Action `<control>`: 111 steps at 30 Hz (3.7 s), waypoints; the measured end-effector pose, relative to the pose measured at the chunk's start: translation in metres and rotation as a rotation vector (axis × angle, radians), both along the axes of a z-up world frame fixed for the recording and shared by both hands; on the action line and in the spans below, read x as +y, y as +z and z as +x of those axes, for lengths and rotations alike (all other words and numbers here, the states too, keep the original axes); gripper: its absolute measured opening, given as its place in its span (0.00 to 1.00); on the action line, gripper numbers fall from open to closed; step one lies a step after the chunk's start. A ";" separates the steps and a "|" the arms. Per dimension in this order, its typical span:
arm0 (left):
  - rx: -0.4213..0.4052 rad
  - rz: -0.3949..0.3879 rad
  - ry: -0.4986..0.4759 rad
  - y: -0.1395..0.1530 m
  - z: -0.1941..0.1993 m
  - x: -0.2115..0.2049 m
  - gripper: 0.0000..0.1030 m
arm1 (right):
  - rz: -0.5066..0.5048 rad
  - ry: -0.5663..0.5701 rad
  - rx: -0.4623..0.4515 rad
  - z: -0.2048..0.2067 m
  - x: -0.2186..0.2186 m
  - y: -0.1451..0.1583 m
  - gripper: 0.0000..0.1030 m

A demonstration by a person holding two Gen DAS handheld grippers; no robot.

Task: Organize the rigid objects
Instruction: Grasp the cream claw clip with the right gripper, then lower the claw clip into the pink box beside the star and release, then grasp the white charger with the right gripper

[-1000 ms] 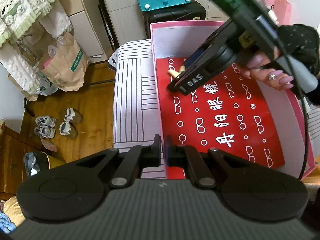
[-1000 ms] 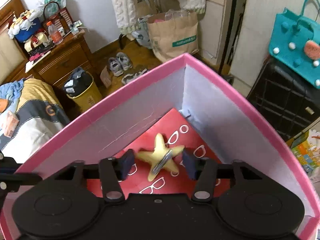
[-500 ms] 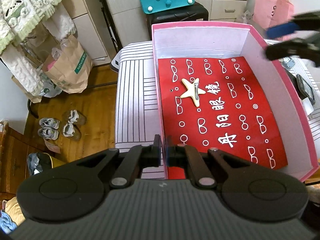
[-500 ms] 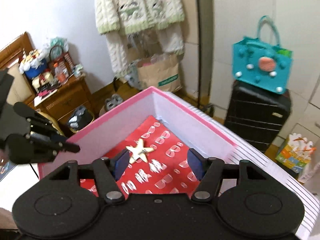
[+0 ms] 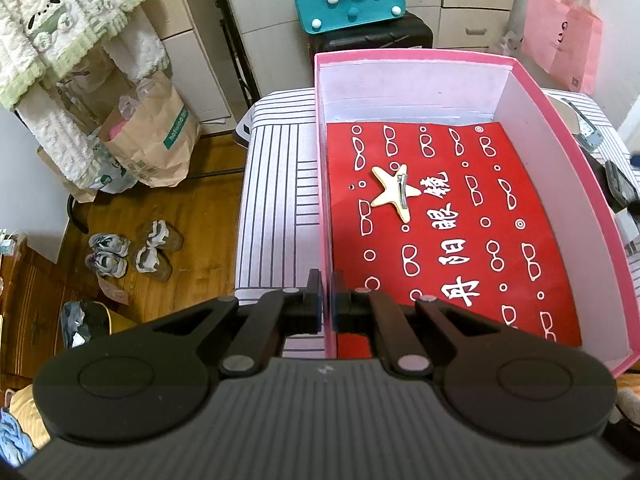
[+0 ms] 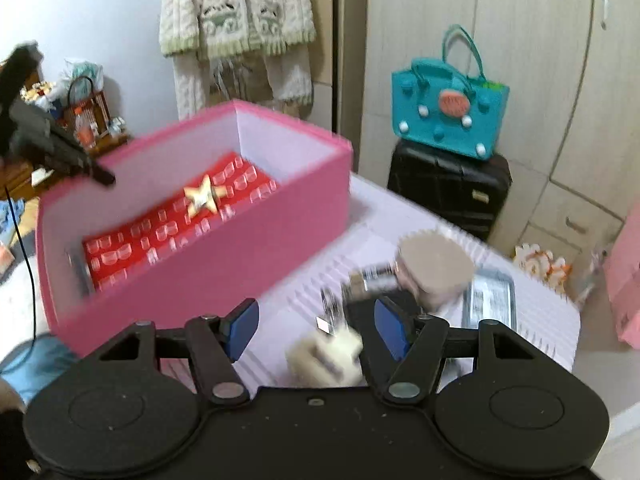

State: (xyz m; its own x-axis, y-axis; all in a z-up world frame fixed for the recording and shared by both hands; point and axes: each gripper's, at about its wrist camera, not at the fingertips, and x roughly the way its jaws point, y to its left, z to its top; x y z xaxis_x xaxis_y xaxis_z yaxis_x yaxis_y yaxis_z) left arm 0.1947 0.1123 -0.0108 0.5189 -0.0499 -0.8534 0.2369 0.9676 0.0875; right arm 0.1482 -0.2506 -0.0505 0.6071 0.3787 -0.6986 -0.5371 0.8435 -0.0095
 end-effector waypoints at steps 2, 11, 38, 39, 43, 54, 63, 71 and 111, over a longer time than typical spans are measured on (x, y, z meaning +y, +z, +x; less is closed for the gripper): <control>-0.004 0.005 0.006 0.000 -0.001 -0.001 0.03 | -0.001 -0.018 0.016 -0.006 -0.007 -0.010 0.67; -0.004 0.012 0.034 0.000 -0.001 -0.002 0.03 | 0.086 -0.145 0.059 -0.008 -0.012 -0.057 0.67; 0.011 -0.028 -0.019 0.002 0.006 0.002 0.03 | 0.071 -0.176 0.038 0.003 0.015 -0.037 0.61; 0.014 -0.040 -0.020 0.003 0.008 0.005 0.03 | 0.073 -0.167 0.024 0.003 0.016 -0.029 0.61; 0.026 -0.038 -0.025 0.004 0.014 0.008 0.02 | 0.093 -0.101 -0.050 0.002 0.027 0.009 0.61; 0.076 0.030 -0.092 0.006 0.019 -0.004 0.03 | 0.086 0.185 0.062 0.056 0.118 0.048 0.61; 0.094 0.016 -0.131 0.006 0.021 0.002 0.04 | -0.172 0.224 0.283 0.113 0.199 -0.002 0.61; 0.076 -0.023 -0.144 0.007 0.018 0.009 0.04 | -0.193 0.162 0.349 0.138 0.207 -0.019 0.61; 0.045 0.025 -0.114 0.006 0.011 0.000 0.04 | 0.031 0.047 -0.028 0.023 0.034 0.050 0.74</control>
State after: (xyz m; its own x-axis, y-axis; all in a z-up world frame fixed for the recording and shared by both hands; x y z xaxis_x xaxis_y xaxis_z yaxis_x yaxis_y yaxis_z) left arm 0.2052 0.1118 -0.0048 0.4718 -0.0851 -0.8776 0.3495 0.9318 0.0976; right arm 0.1709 -0.2167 -0.0008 0.6071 0.4279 -0.6696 -0.5757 0.8177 0.0005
